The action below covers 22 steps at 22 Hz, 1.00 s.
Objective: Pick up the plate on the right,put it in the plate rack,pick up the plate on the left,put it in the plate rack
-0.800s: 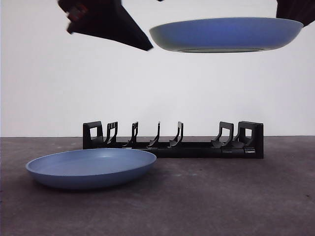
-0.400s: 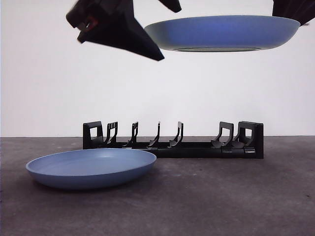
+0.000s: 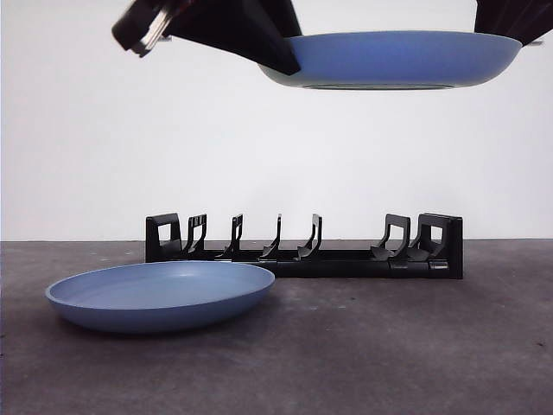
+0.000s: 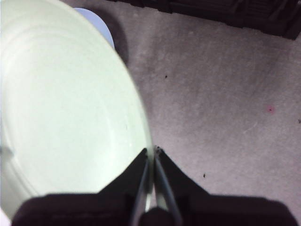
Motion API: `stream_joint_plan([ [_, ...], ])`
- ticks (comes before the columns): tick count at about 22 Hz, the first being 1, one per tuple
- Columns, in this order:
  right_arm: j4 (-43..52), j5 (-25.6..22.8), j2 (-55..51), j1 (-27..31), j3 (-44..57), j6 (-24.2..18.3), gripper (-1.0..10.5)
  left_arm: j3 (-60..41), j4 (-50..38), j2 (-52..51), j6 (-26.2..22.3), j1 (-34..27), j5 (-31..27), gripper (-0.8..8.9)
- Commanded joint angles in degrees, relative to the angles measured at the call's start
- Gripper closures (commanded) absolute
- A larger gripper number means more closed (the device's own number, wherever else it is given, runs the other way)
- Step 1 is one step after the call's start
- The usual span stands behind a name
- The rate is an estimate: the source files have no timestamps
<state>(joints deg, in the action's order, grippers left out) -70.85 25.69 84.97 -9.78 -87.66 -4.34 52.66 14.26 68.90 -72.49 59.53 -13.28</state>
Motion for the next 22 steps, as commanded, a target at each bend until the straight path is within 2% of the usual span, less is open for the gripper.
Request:
stream_joint_plan([
  [1,0.15,0.48,-0.11,-0.09,-0.26,-0.37,9.6,0.07,0.48,0.44,0.26,0.2,-0.26,8.22],
  [12,0.66,0.5,-0.13,-0.09,-0.26,-0.42,9.4,0.07,2.34,0.44,2.51,0.2,-0.28,8.22],
  [14,1.27,0.57,-0.13,-0.07,-0.26,-0.39,8.5,0.07,2.43,0.44,3.63,0.2,-0.28,8.22],
  [16,2.25,1.11,-0.13,-0.07,-0.26,-0.39,6.6,0.07,2.56,0.44,4.46,0.2,-0.26,8.22],
  [18,3.39,2.69,-0.15,-0.07,-0.26,-0.35,5.3,0.07,2.84,0.44,5.9,0.2,-0.26,8.22],
  [19,4.11,3.93,-0.24,-0.07,-0.26,-0.33,4.9,0.07,3.06,0.44,6.91,0.2,-0.26,8.22],
  [22,7.82,7.37,-0.96,-0.04,-0.26,-0.2,4.8,0.07,4.13,0.44,10.51,0.17,0.37,8.22],
])
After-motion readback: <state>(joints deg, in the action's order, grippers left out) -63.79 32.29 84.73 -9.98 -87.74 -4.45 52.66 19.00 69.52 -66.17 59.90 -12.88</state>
